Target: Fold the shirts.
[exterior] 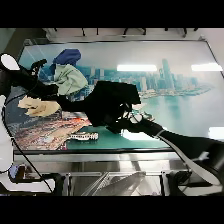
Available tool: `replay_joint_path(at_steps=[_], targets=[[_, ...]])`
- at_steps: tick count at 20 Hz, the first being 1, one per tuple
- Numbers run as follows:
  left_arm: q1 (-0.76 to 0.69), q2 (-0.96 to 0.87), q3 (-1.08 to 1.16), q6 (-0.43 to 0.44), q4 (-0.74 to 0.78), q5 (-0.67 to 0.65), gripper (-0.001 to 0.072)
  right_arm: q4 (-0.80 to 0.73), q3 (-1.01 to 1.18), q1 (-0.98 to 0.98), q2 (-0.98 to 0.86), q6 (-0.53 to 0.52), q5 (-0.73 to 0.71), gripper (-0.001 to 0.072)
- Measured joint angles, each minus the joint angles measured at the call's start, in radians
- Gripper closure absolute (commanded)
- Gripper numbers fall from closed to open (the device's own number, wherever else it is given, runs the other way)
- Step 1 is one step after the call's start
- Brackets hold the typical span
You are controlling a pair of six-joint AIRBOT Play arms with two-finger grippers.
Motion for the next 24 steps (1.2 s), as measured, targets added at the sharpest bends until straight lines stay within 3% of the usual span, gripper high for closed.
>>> replay_joint_path(at_steps=[4, 5, 6, 9, 11, 13, 17, 20, 24], targets=[[0.01, 0.0, 0.0, 0.0, -0.012, 0.001, 0.069, 0.135, 0.153, 0.034, -0.161, -0.039, -0.028, 0.0086], [0.01, 0.0, 0.0, 0.0, -0.014, 0.003, 0.069, 0.148, 0.176, 0.036, -0.181, -0.044, -0.045, 0.0313], [0.011, 0.0, 0.0, 0.0, -0.018, 0.004, 0.0689, 0.152, 0.193, 0.037, -0.198, -0.045, -0.065, 0.0683], [0.015, 0.001, 0.0, 0.0, -0.018, 0.007, 0.069, 0.159, 0.222, 0.025, -0.214, -0.064, -0.058, 0.0689], [0.035, 0.01, 0.0, 0.0, -0.019, 0.01, 0.069, 0.076, 0.228, 0.003, -0.185, -0.063, 0.008, 0.0689], [0.073, 0.031, 0.0, 0.0, -0.019, 0.013, 0.069, -0.131, 0.229, -0.037, -0.104, 0.015, 0.092, 0.0689], [0.202, 0.124, -0.093, 0.0, -0.071, 0.029, 0.069, -0.748, 0.226, -0.111, 0.162, 0.248, 0.403, 0.0689], [0.328, 0.23, -0.303, 0.001, -0.283, 0.061, 0.0689, -1.027, 0.234, -0.172, 0.411, 0.299, 0.578, 0.0689], [0.446, 0.41, -0.557, 0.075, -0.764, 0.133, 0.069, -1.164, 0.284, -0.243, 0.664, 0.32, 0.747, 0.0689]])
